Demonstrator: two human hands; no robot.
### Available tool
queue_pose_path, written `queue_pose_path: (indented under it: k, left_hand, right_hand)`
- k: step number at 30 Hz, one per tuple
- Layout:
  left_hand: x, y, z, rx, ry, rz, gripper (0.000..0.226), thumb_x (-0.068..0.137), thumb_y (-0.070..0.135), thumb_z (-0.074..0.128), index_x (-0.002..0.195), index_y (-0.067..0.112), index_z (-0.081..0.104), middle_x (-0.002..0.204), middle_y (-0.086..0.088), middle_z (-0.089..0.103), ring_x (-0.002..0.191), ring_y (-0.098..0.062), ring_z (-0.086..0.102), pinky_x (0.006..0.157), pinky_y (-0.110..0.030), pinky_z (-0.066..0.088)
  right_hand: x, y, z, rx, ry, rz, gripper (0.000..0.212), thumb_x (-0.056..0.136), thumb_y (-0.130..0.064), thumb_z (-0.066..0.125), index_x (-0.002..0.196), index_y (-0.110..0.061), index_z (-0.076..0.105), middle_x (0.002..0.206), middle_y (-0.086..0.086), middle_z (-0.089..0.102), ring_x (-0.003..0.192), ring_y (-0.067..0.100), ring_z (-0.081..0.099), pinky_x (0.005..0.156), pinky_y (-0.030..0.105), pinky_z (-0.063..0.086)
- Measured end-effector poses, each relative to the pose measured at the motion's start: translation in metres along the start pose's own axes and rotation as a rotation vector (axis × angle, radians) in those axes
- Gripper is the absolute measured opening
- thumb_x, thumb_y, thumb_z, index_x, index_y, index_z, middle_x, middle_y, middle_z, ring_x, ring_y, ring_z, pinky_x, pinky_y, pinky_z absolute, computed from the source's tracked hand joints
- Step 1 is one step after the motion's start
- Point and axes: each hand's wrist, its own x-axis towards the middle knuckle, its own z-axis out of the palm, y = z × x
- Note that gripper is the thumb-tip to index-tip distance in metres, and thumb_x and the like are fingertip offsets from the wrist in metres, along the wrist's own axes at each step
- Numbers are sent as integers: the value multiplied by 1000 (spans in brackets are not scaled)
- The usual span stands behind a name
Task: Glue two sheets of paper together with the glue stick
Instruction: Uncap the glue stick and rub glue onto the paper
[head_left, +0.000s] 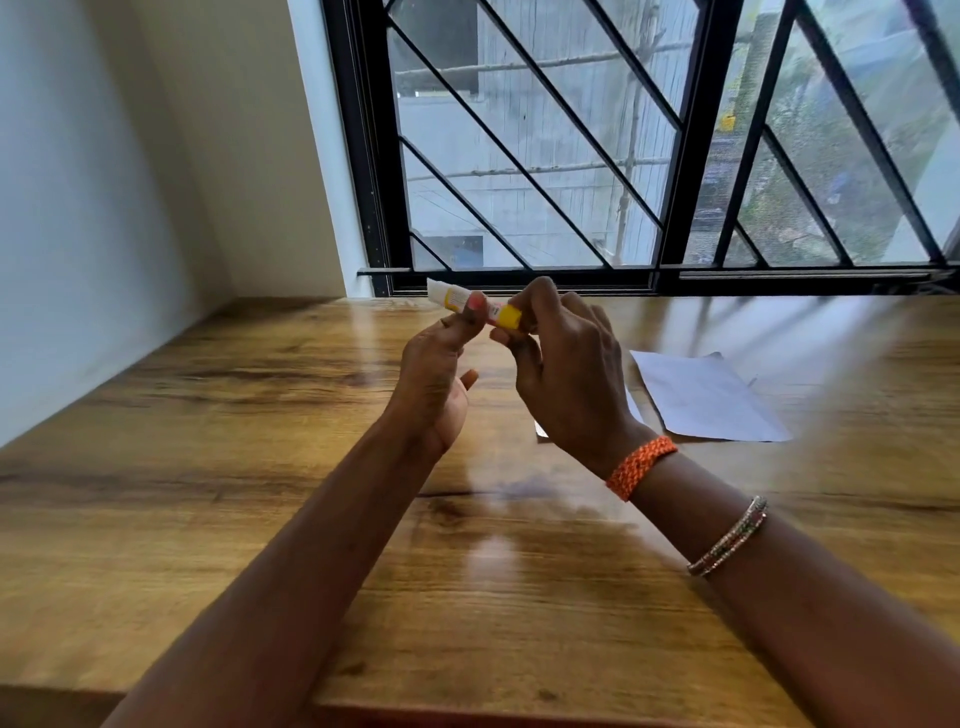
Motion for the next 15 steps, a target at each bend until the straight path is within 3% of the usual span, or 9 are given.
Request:
queue_pose_path:
  k: [3, 6, 9, 13, 15]
  left_hand:
    - [1, 0, 2, 20, -62, 53, 11, 88, 28, 54, 83, 23, 62, 68, 27, 69, 93, 2, 49, 74, -29, 33]
    - [-1, -2, 4, 18, -108, 75, 12, 90, 23, 53, 84, 25, 63, 81, 23, 68, 93, 1, 52, 77, -29, 35]
    - [-2, -4, 4, 18, -129, 77, 13, 90, 22, 52, 84, 25, 64, 82, 23, 69, 95, 0, 53, 80, -29, 35]
    - [-2, -4, 4, 47, -100, 83, 9, 88, 24, 55, 86, 25, 63, 77, 24, 70, 96, 2, 51, 81, -32, 35]
    - [-2, -4, 5, 47, -50, 67, 11, 87, 30, 56, 81, 25, 63, 82, 22, 65, 95, 1, 49, 81, -32, 35]
  right_hand:
    - [3, 2, 2, 136, -27, 133, 12, 92, -16, 57, 87, -5, 55, 72, 7, 58, 67, 20, 50, 58, 28, 34]
    - [5, 0, 4, 324, -67, 269, 34, 102, -21, 39, 72, -10, 51, 59, 0, 47, 57, 12, 43, 51, 25, 29]
    - [6, 0, 5, 470, -67, 351, 46, 102, -24, 36, 62, -8, 49, 50, 0, 44, 45, 12, 39, 41, 19, 26]
    - [6, 0, 5, 476, 18, 254, 20, 101, -15, 40, 92, -1, 51, 69, 17, 59, 59, 24, 58, 51, 37, 49]
    - [5, 0, 4, 465, 32, 130, 15, 99, -13, 44, 101, 2, 47, 75, 16, 61, 64, 27, 60, 55, 40, 52]
